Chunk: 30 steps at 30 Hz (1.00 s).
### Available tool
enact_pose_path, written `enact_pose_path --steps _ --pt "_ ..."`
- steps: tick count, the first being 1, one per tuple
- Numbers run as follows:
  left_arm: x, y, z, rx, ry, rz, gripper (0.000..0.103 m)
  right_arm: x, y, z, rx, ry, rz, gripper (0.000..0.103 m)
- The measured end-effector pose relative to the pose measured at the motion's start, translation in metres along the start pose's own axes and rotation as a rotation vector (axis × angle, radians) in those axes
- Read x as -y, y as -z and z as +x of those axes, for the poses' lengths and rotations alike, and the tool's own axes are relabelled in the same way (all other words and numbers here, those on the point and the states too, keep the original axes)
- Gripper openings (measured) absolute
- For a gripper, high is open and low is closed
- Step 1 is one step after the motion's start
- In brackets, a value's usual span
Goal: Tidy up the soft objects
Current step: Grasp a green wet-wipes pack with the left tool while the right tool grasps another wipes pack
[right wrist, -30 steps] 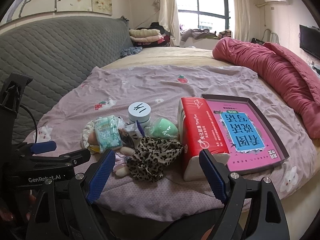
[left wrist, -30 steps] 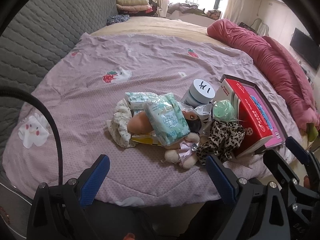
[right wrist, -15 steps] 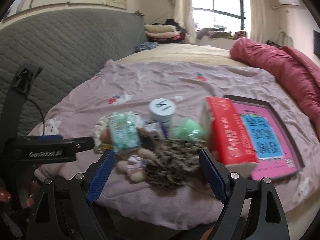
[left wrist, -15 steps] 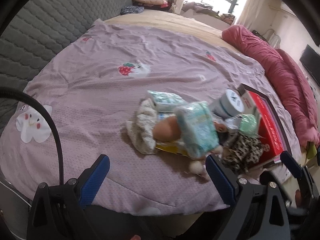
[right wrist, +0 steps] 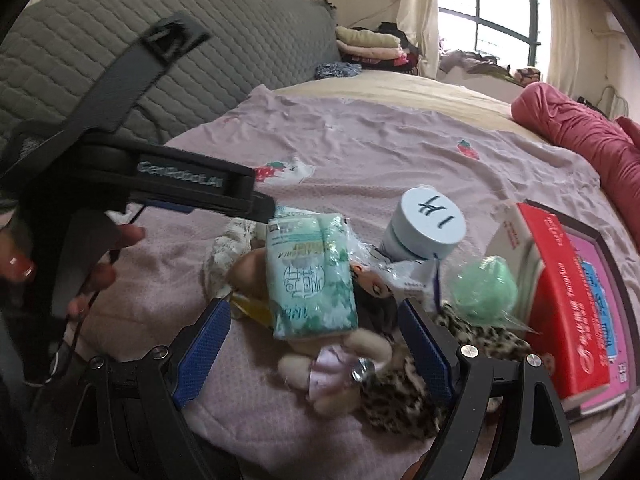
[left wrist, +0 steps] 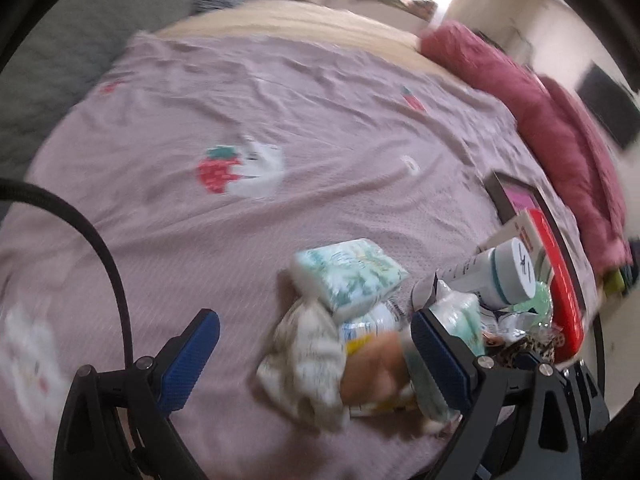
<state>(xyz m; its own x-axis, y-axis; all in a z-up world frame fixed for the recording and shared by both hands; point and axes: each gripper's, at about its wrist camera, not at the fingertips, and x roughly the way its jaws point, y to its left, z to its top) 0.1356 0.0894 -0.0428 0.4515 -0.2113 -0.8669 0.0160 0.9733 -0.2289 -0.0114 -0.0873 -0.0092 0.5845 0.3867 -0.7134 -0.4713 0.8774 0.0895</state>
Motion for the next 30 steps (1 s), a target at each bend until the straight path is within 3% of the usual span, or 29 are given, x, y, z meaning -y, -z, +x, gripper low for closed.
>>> enact_pose_path --steps 4,9,14,16,19,21,30 --pt "0.000 -0.013 0.023 -0.046 0.020 0.086 0.097 -0.001 -0.005 0.011 0.004 -0.012 -0.008 0.087" --pt "-0.007 -0.024 0.051 -0.125 0.111 0.109 0.096 -0.003 -0.010 0.024 -0.014 -0.009 -0.001 0.087" --pt "-0.007 -0.028 0.062 -0.136 0.226 0.141 0.088 -0.001 -0.014 0.033 -0.031 -0.009 0.035 0.086" --pt "-0.007 -0.028 0.064 -0.137 0.267 0.152 0.086 -0.003 -0.015 0.034 -0.025 -0.005 0.032 0.076" --pt "-0.007 -0.029 0.067 -0.134 0.322 0.172 0.073 -0.005 -0.017 0.040 -0.034 0.003 0.025 0.062" --pt "-0.009 -0.029 0.070 -0.145 0.344 0.176 0.072 -0.004 -0.016 0.043 -0.041 0.013 0.030 0.052" --pt "-0.016 -0.033 0.070 -0.108 0.350 0.149 0.059 -0.001 -0.014 0.023 -0.006 -0.011 0.036 0.046"
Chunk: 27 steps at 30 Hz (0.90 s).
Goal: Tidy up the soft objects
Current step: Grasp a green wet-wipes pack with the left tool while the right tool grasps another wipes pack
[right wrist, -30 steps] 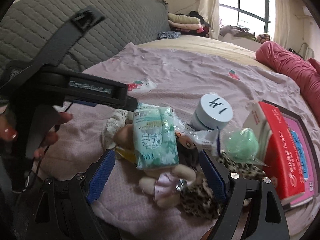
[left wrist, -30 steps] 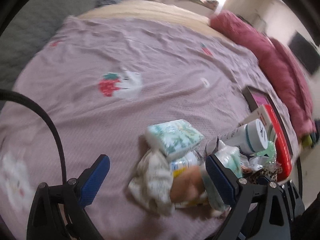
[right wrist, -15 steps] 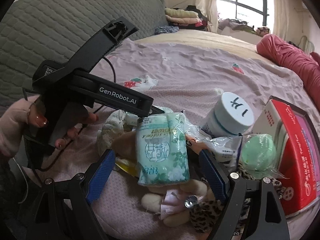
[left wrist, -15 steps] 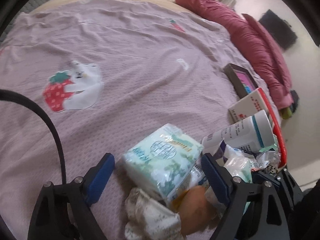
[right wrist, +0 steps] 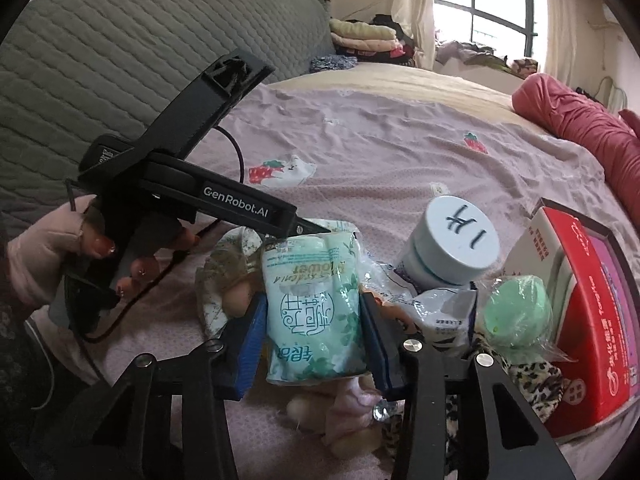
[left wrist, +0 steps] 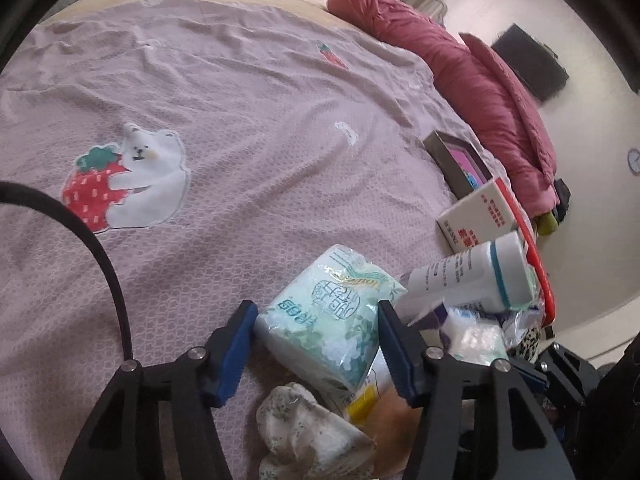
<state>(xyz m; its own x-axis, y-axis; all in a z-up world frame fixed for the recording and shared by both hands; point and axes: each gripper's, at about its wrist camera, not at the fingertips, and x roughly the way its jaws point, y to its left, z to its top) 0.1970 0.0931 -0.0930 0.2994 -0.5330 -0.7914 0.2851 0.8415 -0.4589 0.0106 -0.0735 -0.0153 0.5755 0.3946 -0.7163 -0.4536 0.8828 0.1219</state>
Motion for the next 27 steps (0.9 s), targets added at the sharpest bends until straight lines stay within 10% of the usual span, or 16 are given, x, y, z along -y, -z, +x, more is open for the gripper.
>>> enact_pose_path --steps 10,27 --pt "0.003 0.010 -0.052 0.154 -0.035 -0.102 0.059 0.002 -0.006 -0.034 0.070 -0.029 0.008 0.046" --pt "0.111 0.036 -0.129 0.326 -0.169 -0.062 0.059 0.055 -0.018 -0.115 0.239 0.048 0.107 0.046"
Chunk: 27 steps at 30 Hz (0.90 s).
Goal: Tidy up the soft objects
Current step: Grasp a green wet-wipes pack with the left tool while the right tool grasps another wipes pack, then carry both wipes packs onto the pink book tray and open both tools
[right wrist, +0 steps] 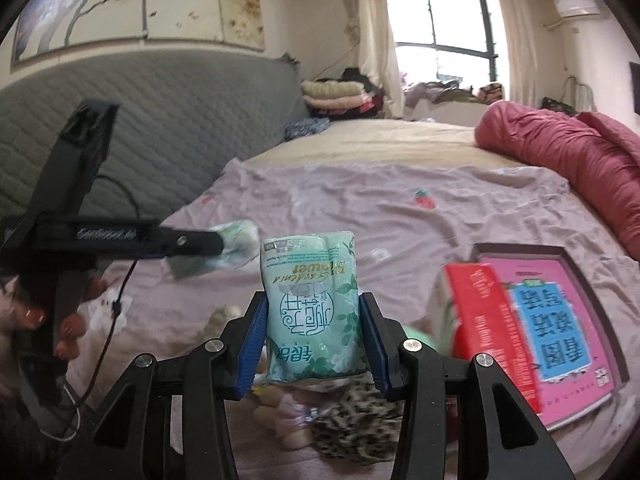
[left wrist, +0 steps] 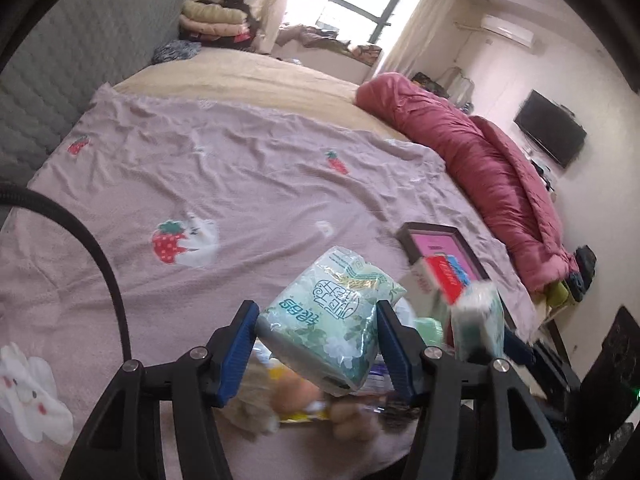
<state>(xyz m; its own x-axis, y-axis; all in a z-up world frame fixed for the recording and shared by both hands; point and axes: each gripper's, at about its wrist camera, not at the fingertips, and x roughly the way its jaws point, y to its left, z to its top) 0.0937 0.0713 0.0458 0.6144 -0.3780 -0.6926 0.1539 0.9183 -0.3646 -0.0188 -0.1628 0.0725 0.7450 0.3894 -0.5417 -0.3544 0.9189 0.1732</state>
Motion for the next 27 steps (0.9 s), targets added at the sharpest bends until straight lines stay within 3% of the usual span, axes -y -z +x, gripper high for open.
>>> enact_pose_path --steps 14,20,27 --pt "0.132 -0.004 -0.026 0.067 0.003 0.124 0.059 0.081 -0.017 -0.089 0.167 0.141 0.048 0.046" --pt "0.179 -0.004 -0.017 0.068 0.026 0.159 0.059 0.120 -0.016 -0.116 0.200 0.208 0.058 0.046" --pt "0.229 -0.003 0.010 0.039 0.041 0.202 0.059 0.181 -0.016 -0.141 0.223 0.225 0.122 0.046"
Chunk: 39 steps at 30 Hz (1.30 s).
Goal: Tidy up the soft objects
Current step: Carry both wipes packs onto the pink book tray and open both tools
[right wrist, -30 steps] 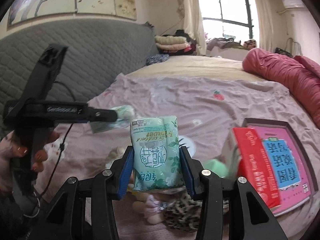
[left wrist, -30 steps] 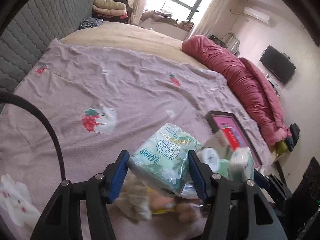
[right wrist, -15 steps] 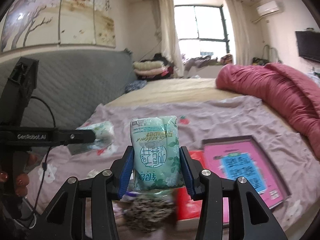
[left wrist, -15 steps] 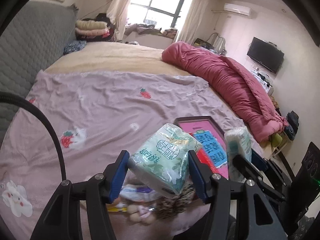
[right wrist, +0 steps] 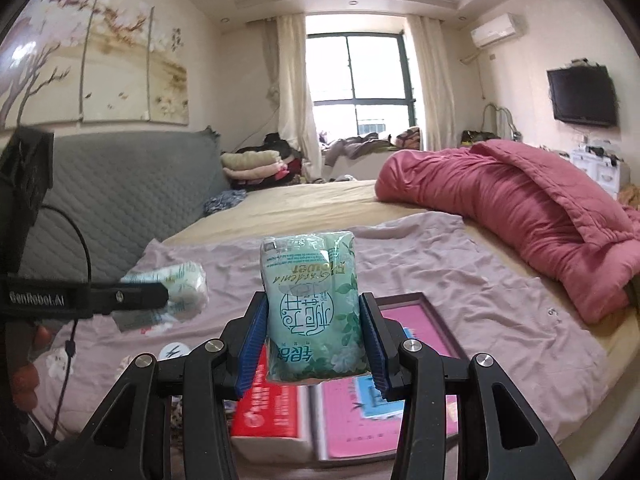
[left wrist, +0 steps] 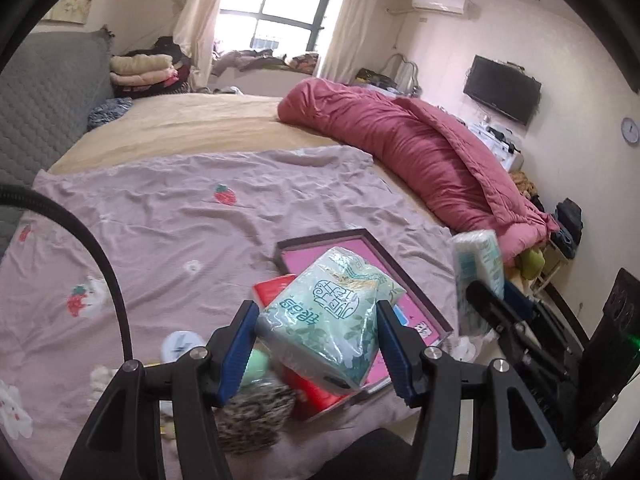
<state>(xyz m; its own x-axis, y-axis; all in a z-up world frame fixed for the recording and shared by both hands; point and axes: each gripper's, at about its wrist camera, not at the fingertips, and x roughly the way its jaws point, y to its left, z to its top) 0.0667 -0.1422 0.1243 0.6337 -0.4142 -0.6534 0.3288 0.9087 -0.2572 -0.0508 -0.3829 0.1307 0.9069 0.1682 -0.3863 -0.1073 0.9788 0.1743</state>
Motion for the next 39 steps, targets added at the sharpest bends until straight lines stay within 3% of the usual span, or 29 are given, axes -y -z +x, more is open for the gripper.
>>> enact_pose_path --steps 10,15,21,30,39 --pt "0.059 -0.003 0.073 -0.079 -0.017 0.045 0.059 0.085 0.003 0.008 -0.040 0.073 0.070 0.046" --pt "0.079 0.006 0.110 -0.140 -0.032 0.083 0.059 0.103 0.012 0.025 -0.085 0.091 0.081 0.046" --pt "0.086 0.027 0.157 -0.244 -0.025 0.075 0.059 0.109 0.040 0.063 -0.198 0.099 0.098 0.046" --pt "0.102 0.047 0.203 -0.357 -0.075 0.173 0.059 0.131 0.072 0.107 -0.379 0.132 0.113 0.047" --pt "0.115 0.061 0.226 -0.402 -0.090 0.242 0.059 0.151 0.098 0.132 -0.520 0.167 0.143 0.047"
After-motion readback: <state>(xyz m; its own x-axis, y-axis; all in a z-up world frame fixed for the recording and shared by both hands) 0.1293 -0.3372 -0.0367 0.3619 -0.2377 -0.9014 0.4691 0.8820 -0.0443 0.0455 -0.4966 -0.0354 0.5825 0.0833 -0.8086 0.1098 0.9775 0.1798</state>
